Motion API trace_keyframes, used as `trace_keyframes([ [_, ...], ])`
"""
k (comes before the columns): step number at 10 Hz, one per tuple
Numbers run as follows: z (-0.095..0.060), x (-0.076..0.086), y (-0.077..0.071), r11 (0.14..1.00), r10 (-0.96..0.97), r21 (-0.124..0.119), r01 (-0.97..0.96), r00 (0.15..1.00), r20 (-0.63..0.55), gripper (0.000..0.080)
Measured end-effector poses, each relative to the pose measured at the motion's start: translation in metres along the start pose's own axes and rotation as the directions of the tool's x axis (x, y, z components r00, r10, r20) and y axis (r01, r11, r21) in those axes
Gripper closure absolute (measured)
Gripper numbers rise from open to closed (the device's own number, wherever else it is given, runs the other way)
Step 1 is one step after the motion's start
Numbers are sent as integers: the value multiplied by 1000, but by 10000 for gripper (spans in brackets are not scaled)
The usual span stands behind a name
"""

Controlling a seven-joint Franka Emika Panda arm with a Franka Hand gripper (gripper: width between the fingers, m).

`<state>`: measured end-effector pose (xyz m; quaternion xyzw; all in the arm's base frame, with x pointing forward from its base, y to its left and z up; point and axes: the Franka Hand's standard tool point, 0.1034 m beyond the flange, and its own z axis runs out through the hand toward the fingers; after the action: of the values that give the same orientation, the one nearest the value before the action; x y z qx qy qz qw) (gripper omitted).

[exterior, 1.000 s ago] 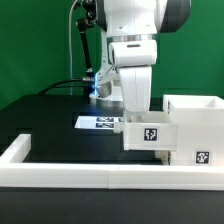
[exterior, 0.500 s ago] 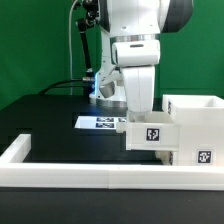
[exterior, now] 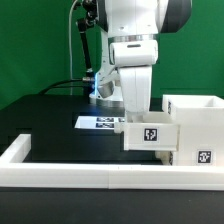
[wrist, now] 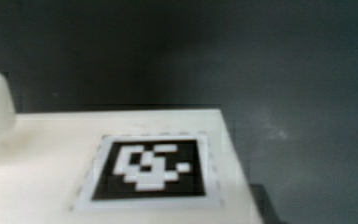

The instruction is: Assemble drawer

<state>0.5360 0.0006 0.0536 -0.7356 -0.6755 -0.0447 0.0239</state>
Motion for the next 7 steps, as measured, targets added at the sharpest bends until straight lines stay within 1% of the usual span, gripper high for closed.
trace_keyframes([
  [3, 0, 0, 0, 1000, 0, 0, 0, 1000, 0, 757],
  [4, 0, 0, -1, 1000, 0, 6, 0, 1000, 1, 757],
  [5, 0, -1, -2, 1000, 1, 28, -1, 1000, 5, 757],
  [7, 0, -1, -2, 1000, 1, 29, -1, 1000, 5, 757],
])
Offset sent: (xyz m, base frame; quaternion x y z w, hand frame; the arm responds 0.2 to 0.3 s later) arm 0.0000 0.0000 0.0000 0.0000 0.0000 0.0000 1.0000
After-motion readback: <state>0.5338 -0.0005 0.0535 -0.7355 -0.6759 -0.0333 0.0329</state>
